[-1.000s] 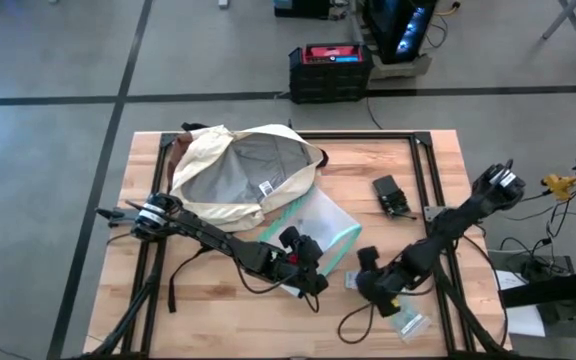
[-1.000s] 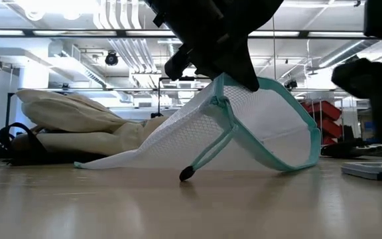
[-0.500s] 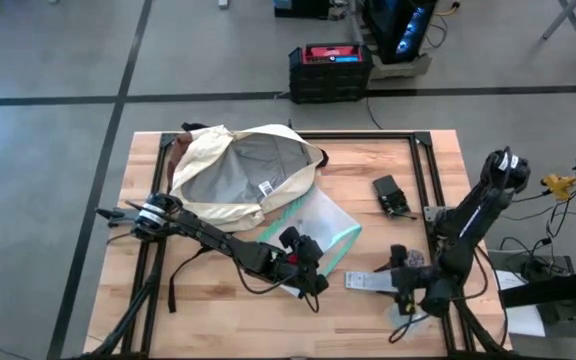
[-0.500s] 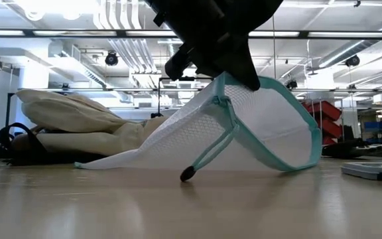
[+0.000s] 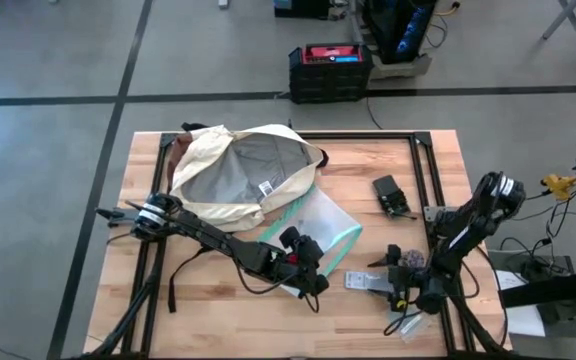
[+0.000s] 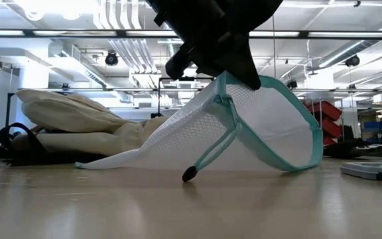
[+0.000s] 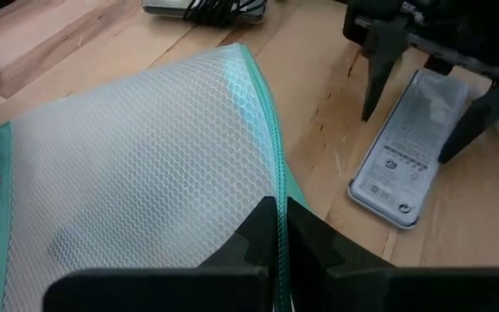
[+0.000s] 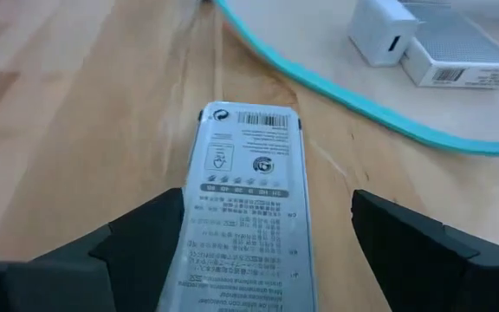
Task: Unpack backpack
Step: Put the white pencil case into the green zip bag
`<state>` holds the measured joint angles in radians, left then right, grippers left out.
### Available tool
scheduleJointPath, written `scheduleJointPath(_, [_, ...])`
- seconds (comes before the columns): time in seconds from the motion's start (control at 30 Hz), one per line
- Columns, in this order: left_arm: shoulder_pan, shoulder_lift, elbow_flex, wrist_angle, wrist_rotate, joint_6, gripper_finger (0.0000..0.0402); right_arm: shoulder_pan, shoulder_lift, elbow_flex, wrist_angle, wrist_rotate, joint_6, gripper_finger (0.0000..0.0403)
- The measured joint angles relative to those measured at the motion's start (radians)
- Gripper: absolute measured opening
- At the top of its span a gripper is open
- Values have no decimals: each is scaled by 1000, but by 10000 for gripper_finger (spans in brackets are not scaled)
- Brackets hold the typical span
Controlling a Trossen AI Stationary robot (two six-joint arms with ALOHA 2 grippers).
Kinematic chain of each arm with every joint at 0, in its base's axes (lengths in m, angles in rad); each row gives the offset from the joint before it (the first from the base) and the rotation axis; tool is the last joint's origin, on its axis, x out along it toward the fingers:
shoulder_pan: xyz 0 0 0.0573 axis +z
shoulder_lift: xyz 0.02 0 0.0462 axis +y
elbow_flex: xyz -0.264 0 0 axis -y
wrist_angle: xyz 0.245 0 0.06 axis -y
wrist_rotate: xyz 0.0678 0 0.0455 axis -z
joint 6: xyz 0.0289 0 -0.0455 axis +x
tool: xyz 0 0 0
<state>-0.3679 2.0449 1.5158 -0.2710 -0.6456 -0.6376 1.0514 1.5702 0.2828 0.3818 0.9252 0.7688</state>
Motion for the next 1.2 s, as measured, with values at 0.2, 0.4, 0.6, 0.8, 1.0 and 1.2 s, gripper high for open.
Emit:
scheduleJointPath(0.2, [0, 0, 0, 0, 0, -2, 0, -27, 115, 41, 16, 6, 44, 331])
scheduleJointPath(0.4, [0, 0, 0, 0, 0, -2, 0, -31, 139, 84, 21, 3, -6, 332])
scheduleJointPath(0.6, [0, 0, 0, 2, 0, -2, 0, -75, 159, 84, 33, -49, 68, 315])
scheduleJointPath(0.8, [0, 0, 0, 3, 0, -2, 0, -89, 176, 74, 32, -54, 87, 246])
scheduleJointPath(1.0, [0, 0, 0, 3, 0, -1, 0, -91, 175, 73, 38, -58, 48, 213])
scheduleJointPath(1.2, [0, 0, 0, 3, 0, 0, 0, -103, 130, 100, 24, -58, -58, 213])
